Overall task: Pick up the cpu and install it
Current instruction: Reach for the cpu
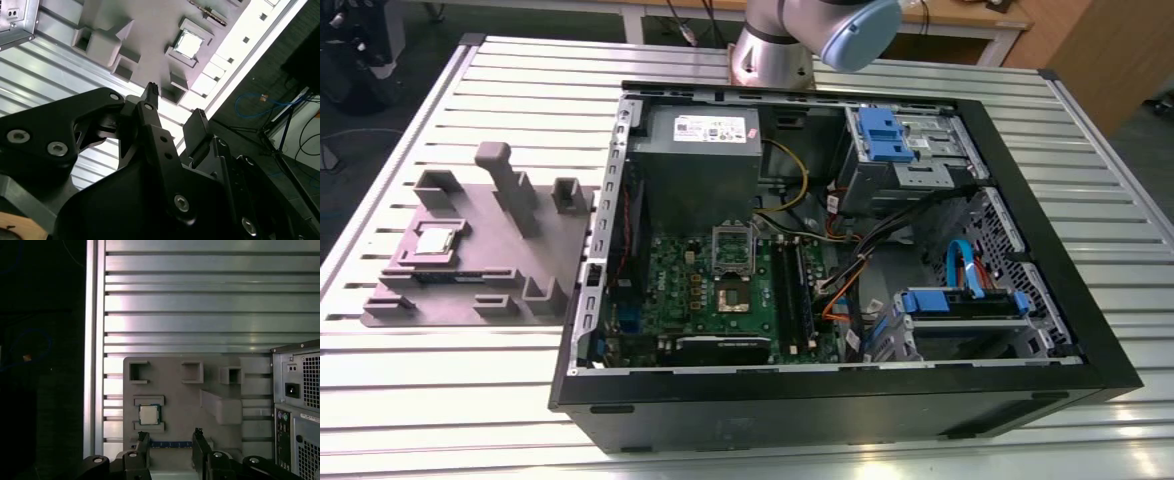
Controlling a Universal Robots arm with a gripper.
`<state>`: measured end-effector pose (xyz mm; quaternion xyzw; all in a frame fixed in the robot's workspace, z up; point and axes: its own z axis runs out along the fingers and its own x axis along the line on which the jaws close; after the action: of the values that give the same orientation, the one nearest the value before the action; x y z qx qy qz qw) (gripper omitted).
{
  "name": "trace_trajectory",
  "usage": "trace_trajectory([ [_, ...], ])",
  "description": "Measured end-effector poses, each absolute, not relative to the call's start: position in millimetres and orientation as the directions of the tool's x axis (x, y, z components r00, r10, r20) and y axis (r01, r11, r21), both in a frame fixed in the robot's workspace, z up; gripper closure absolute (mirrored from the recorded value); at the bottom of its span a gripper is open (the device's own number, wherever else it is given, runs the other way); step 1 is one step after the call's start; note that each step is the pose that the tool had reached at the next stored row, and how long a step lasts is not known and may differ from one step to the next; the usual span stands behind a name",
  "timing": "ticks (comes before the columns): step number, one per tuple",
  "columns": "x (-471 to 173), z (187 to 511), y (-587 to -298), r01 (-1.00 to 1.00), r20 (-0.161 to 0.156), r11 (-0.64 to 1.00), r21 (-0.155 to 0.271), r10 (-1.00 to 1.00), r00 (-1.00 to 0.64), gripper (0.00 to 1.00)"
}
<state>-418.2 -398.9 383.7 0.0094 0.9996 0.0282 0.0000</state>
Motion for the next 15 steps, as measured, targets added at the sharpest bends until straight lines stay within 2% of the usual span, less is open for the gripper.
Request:
trace_trajectory([
  [13,-431.1,382.1,-399.0,0.019,0.000,0.998,0.056,0.019,-1.000,0.53],
  [15,-431.5,382.0,-398.9,0.019,0.001,0.998,0.056,0.019,-1.000,0.60],
])
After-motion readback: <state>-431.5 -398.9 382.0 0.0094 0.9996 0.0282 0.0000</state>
